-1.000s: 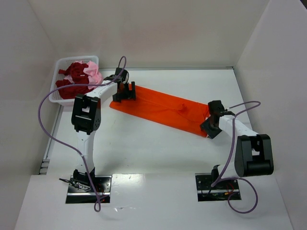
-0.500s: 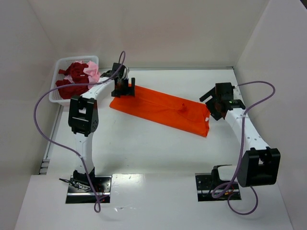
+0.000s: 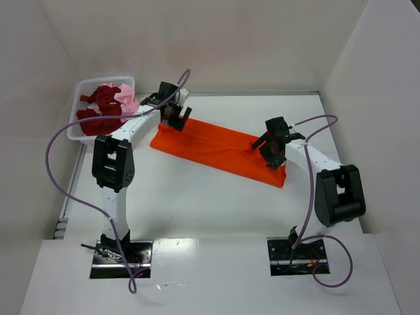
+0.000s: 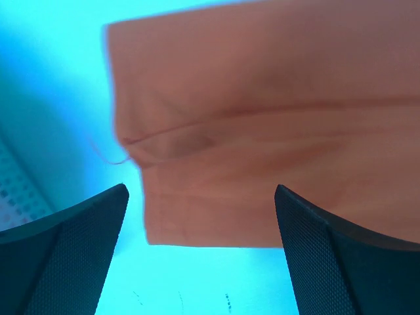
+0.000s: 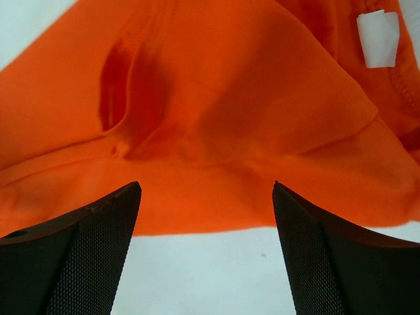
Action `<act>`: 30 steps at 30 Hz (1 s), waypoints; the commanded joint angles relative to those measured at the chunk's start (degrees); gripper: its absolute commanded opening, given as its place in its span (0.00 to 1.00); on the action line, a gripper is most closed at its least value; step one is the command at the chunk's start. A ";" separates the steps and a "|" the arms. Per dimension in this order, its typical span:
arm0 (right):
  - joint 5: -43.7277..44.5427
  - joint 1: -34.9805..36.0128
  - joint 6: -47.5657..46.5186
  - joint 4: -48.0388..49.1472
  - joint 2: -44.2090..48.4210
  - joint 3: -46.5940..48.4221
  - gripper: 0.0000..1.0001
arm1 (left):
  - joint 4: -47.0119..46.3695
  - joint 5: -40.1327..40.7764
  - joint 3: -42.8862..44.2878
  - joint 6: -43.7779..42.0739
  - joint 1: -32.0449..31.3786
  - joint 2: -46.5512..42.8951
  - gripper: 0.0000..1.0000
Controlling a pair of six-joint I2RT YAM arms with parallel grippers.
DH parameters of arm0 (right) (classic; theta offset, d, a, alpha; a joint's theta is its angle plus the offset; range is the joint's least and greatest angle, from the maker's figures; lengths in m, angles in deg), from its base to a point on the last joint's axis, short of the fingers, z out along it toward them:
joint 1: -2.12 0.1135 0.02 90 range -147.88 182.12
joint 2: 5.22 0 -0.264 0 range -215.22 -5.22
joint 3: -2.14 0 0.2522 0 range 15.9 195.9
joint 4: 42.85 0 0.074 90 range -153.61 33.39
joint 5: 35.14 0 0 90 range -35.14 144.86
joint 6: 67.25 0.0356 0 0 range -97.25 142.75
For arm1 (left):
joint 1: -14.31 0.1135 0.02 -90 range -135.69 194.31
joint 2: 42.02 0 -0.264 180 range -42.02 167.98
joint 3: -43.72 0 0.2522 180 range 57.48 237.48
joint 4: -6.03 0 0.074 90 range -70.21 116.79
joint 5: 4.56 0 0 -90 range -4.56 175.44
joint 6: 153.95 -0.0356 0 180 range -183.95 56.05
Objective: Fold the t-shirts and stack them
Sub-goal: Rotate the tshirt 90 degrees
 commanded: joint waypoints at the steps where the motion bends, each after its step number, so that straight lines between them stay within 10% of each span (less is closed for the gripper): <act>1: 0.43 0.10 1.34 4.71 -3.00 0.47 0.87 | -1.41 -0.82 -3.39 -14.13 -3.02 -1.14 1.00; 18: -0.63 -0.43 4.41 6.65 -6.00 -0.58 0.99 | 1.23 -23.41 3.20 -37.43 -1.96 5.54 0.97; 30: 1.39 -3.58 2.75 5.15 -1.78 -4.27 1.00 | 2.29 -23.77 3.73 -47.79 -4.16 13.01 0.97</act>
